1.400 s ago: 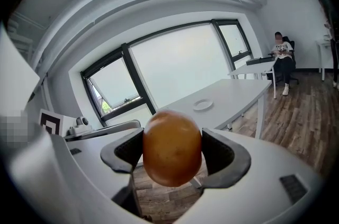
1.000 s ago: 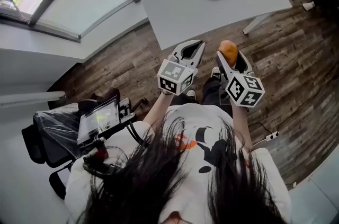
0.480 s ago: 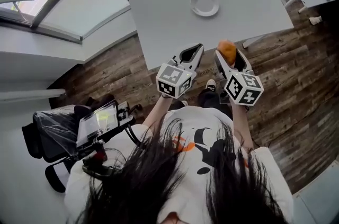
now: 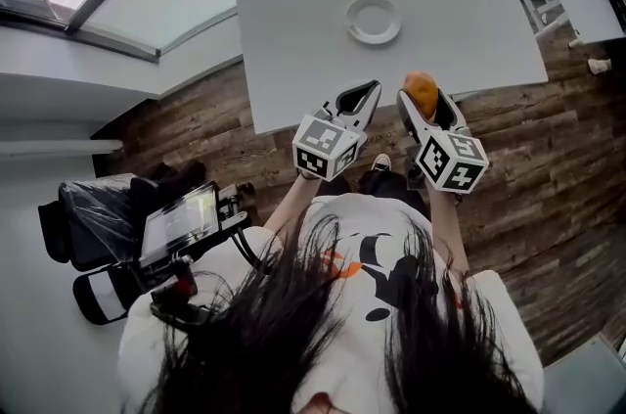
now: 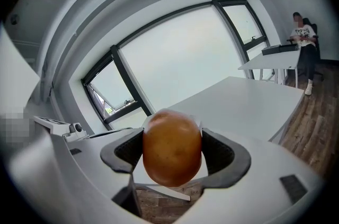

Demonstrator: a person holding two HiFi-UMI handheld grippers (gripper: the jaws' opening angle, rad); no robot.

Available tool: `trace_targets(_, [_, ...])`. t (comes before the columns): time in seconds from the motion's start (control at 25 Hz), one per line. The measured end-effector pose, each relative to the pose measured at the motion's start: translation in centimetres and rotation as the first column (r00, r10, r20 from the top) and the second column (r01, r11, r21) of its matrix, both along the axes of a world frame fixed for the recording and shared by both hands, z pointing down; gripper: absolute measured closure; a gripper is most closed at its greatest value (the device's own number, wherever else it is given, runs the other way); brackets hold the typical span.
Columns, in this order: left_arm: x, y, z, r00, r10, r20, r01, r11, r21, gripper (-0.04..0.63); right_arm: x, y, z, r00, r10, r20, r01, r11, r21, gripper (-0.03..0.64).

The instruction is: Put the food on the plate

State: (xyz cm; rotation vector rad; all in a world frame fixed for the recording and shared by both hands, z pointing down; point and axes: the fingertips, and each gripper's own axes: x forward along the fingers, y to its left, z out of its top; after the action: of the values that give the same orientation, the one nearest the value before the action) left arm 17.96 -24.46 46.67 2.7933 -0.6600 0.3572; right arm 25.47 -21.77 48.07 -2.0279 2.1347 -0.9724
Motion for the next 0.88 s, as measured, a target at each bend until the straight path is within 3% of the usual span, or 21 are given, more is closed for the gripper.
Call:
trace_targets(0.28, [1.7,-1.1,0.3,0.999,-0.039,0.010,0.039,0.999,-0.017,0.590,2.5,-1.2,0.7,1.000,-0.014,0.024,0.014,1.000,-0.010,0.289])
trace_targets(0.56, [0.2,-2.3,1.1,0.995,-0.086,0.046,0.087,0.996,-0.029,0.589,3.7,-3.3,1.3,0.999,-0.004,0.034,0.005,1.000,-0.015,0.288])
trace_targets(0.76, [0.2,-7.0,0.6,0.997,-0.069,-0.045,0.067,0.996,-0.053,0.590,3.8,-7.9,2.2,1.000,-0.017,0.023,0.018,0.999,-0.047,0.288])
trace_targets(0.88, [0.4,-8.0,0.6,0.997,-0.066,-0.050,0.063,0.997,-0.045,0.589,3.9,-8.8,2.3,1.000,-0.029,-0.001,0.029,0.998,-0.047,0.288])
